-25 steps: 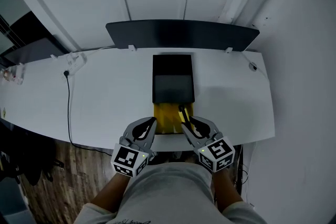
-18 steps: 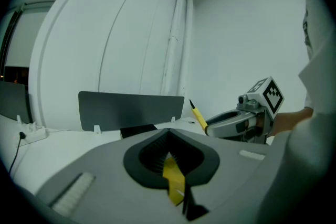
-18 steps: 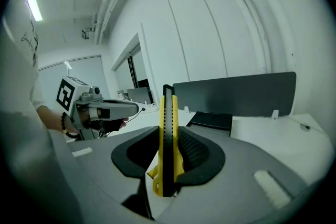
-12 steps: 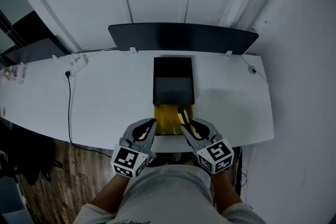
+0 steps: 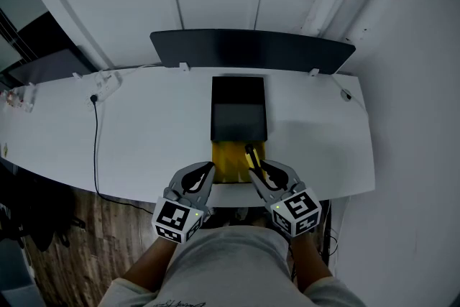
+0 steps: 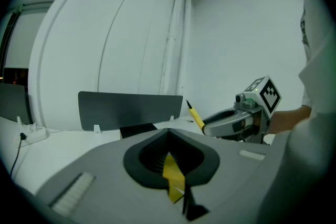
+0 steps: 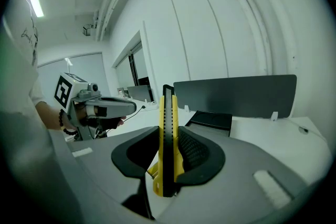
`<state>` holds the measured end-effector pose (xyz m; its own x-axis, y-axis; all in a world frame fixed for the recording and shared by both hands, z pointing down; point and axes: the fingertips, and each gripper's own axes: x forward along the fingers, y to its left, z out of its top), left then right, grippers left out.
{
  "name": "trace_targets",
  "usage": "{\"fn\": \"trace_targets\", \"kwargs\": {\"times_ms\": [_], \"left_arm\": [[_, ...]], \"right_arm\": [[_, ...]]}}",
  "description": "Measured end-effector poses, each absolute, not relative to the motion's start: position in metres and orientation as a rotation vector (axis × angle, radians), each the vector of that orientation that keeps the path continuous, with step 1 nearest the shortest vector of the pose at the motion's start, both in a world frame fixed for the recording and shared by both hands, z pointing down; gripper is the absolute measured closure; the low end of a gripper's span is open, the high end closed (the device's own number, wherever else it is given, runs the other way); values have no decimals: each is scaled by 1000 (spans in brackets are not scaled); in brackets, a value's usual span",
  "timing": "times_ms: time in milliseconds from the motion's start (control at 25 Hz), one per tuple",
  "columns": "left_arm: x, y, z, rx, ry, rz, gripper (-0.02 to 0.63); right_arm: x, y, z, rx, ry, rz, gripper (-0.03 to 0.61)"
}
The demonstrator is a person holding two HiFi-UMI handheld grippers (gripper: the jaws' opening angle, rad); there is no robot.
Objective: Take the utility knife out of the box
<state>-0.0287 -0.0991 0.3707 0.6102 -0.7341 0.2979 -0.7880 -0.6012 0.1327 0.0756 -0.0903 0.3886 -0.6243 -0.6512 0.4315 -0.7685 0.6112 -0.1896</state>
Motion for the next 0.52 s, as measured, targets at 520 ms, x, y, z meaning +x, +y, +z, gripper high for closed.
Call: {"fn": "trace_targets", "kwargs": {"times_ms": [520], "left_arm": [[-27, -98, 371, 2592, -1240, 308, 614]], "right_arm": [[75, -89, 390, 1137, -2508, 494, 446]]}}
